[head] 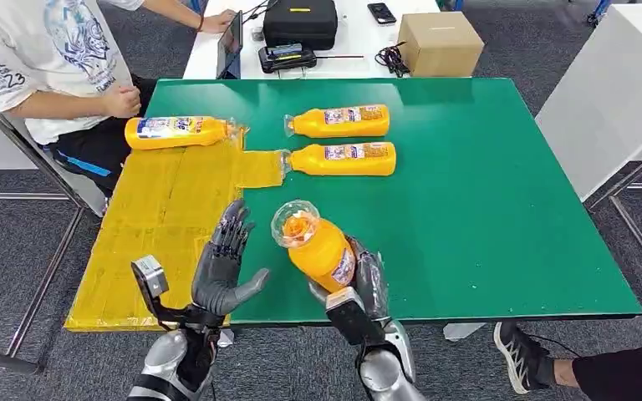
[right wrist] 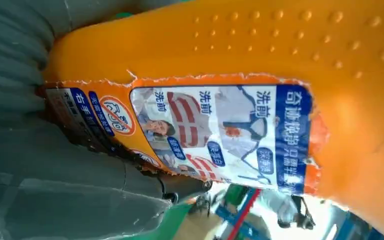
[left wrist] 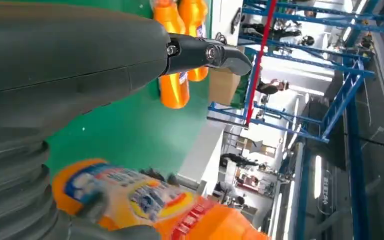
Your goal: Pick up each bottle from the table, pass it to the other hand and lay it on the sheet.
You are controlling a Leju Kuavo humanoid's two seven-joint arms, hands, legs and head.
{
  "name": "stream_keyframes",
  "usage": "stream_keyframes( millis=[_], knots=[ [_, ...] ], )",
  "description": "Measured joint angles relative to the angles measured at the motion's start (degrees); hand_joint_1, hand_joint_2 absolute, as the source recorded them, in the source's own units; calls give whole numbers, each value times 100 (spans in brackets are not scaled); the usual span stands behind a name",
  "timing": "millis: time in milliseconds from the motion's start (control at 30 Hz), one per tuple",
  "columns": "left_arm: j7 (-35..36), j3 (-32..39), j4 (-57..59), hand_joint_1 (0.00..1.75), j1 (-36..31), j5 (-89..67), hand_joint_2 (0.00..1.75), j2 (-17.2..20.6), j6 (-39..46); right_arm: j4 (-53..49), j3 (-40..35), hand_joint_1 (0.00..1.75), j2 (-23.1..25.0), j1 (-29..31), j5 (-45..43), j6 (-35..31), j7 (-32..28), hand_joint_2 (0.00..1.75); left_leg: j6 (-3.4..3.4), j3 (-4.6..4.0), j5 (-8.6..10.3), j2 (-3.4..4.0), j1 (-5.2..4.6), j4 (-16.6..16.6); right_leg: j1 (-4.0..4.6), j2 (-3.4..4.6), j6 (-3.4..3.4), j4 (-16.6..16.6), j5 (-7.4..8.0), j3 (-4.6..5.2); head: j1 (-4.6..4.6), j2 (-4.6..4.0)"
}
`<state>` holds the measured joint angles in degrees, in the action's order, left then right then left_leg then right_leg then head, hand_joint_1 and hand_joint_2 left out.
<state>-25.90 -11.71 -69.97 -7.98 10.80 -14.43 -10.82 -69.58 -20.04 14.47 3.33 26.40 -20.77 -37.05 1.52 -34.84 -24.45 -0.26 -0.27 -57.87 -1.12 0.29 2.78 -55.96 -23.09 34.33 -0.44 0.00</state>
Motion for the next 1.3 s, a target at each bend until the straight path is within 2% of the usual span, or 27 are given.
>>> stream_keyframes(
  millis=[367, 800, 1300],
  knots=[
    [-44, -55, 66, 0, -37, -114, 175, 28, -11, 567, -357, 175, 188, 240, -263, 212, 15, 175, 0, 0, 0, -2, -1, 0, -1, -1, 1, 1, 0, 0, -2, 0],
    [-103, -81, 92, 0, 39, -188, 175, 74, -232, 468, -319, 175, 203, 310, -667, 251, 46, 175, 0, 0, 0, -2, -1, 0, -1, -1, 1, 1, -1, 1, -2, 0],
    [-275, -144, 37, 0, 100, -621, 175, 96, -278, 532, -280, 175, 203, 410, -603, 501, 212, 175, 0, -1, 0, -2, -1, 0, -1, -1, 1, 1, 0, 0, 0, 0]
  ],
)
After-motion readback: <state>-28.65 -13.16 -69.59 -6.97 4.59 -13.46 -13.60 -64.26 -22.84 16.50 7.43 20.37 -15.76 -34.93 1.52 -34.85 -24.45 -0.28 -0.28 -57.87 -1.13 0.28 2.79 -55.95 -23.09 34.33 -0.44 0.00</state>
